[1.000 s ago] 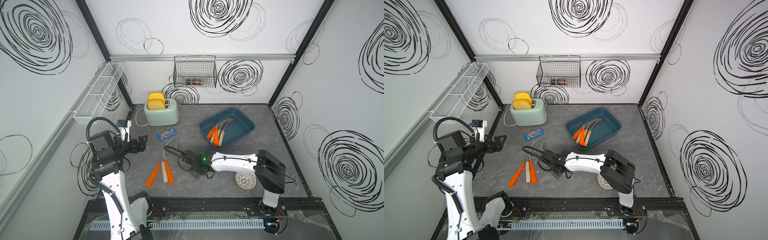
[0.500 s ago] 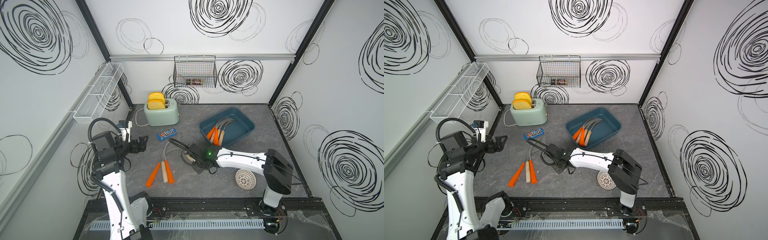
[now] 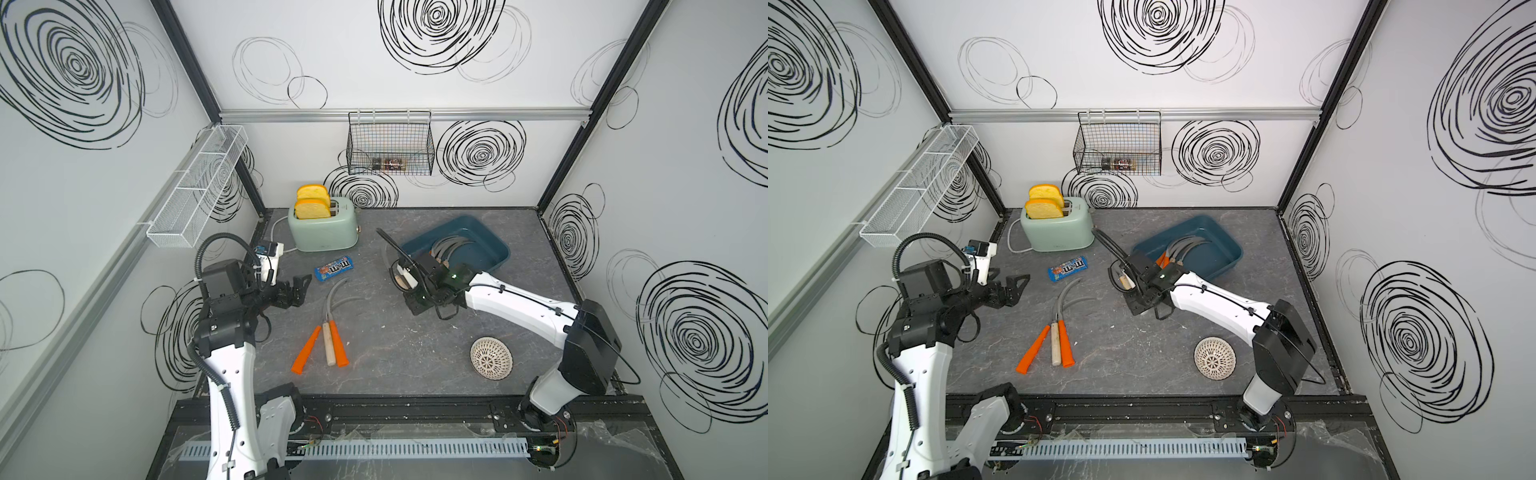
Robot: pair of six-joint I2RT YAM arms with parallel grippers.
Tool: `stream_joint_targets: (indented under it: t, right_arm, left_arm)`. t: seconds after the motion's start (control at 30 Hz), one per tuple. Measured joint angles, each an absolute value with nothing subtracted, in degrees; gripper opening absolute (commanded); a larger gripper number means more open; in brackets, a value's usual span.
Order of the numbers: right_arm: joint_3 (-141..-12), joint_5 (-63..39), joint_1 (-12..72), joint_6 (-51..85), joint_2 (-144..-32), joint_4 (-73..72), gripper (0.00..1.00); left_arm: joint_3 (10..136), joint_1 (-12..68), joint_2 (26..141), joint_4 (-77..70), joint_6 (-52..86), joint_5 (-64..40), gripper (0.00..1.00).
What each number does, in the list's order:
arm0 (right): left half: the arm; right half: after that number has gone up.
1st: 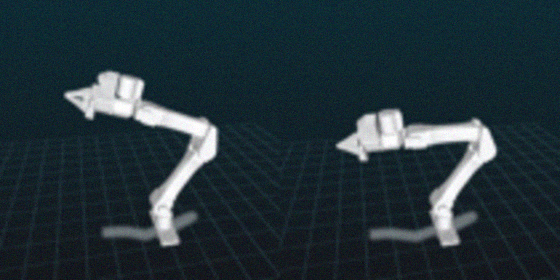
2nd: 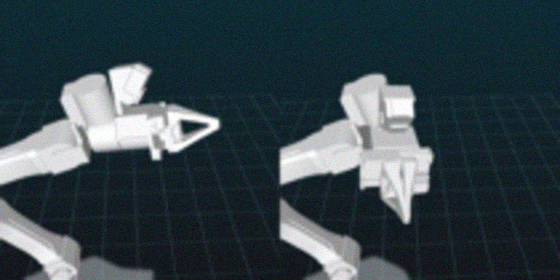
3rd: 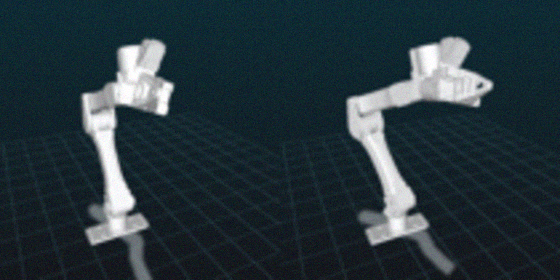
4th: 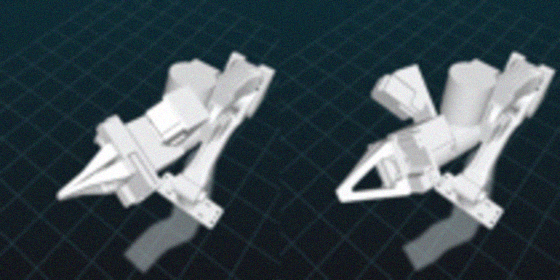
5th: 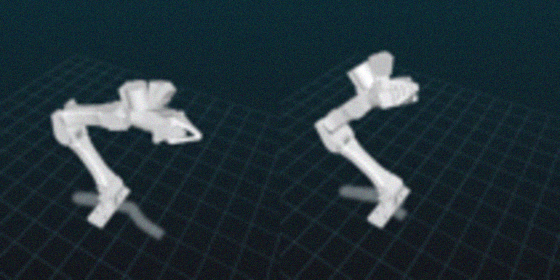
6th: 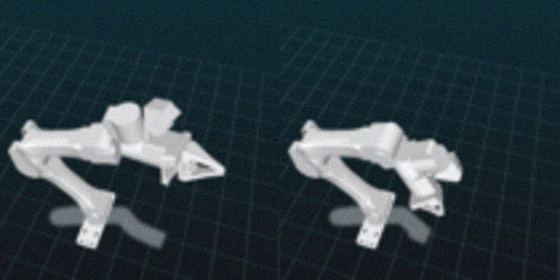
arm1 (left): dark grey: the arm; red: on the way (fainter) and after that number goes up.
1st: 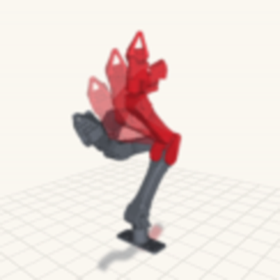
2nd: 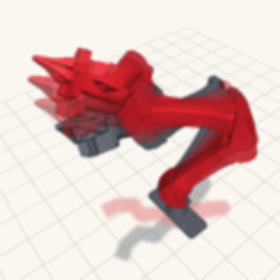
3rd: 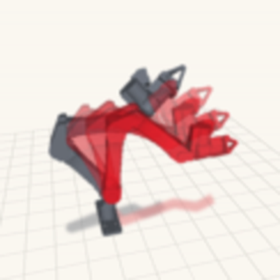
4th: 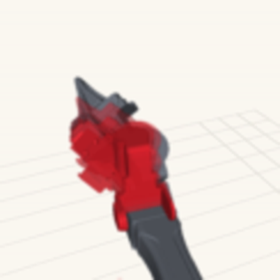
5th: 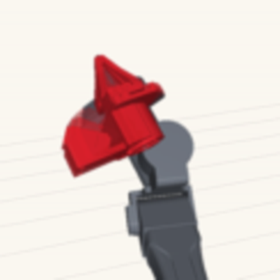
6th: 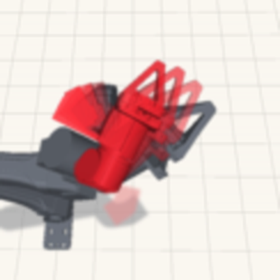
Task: Put small sickles into storage boxes
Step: Place the sickle in the storage box.
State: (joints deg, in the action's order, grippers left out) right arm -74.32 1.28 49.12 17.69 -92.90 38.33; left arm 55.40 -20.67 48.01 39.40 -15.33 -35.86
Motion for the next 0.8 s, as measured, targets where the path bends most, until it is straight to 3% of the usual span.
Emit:
stream_joint_targets:
  t: [0.8]
  right_arm:
    - [-76.38, -12.47, 22.96, 17.98, -92.62, 40.75, 0.0]
  left_arm:
    - [60.36, -10.17, 57.65, 36.93, -14.11, -31.59, 0.96]
